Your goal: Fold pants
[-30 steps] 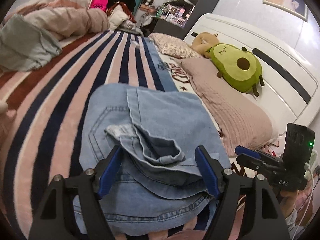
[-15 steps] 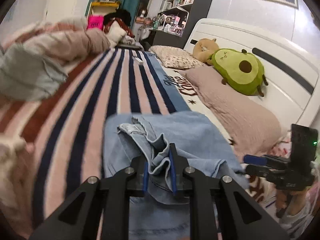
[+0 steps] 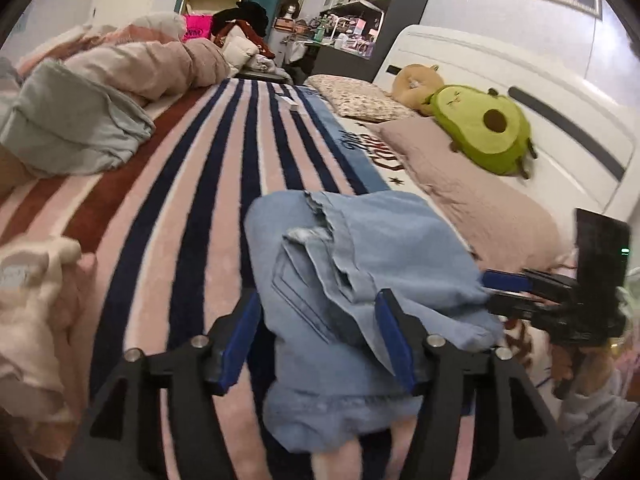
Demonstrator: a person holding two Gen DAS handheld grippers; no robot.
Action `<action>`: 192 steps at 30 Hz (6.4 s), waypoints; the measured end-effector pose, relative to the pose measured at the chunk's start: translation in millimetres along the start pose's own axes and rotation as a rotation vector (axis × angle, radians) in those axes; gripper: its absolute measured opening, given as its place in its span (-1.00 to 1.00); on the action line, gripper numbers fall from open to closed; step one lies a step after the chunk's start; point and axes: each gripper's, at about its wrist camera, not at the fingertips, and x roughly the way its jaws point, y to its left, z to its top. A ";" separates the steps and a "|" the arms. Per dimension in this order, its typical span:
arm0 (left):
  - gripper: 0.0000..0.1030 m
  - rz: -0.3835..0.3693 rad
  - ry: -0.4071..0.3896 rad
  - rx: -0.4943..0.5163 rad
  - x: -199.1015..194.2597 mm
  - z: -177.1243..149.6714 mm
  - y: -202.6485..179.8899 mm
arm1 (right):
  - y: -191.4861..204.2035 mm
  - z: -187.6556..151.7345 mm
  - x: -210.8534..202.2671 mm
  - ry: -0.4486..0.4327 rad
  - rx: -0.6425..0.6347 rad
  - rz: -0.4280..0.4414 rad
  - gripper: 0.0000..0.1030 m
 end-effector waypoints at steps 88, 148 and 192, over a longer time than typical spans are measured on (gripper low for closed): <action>-0.22 -0.057 0.047 -0.157 56.4 18.9 -20.7 | -20.4 -31.1 -18.5 -0.020 0.139 0.019 -0.09; -0.32 -0.058 0.062 -0.118 63.0 -14.5 14.5 | -69.5 -18.1 47.1 0.137 0.301 0.068 0.26; -0.60 0.036 -0.006 -0.067 8.3 -6.8 0.7 | -24.0 0.8 22.2 0.110 0.259 0.098 -0.43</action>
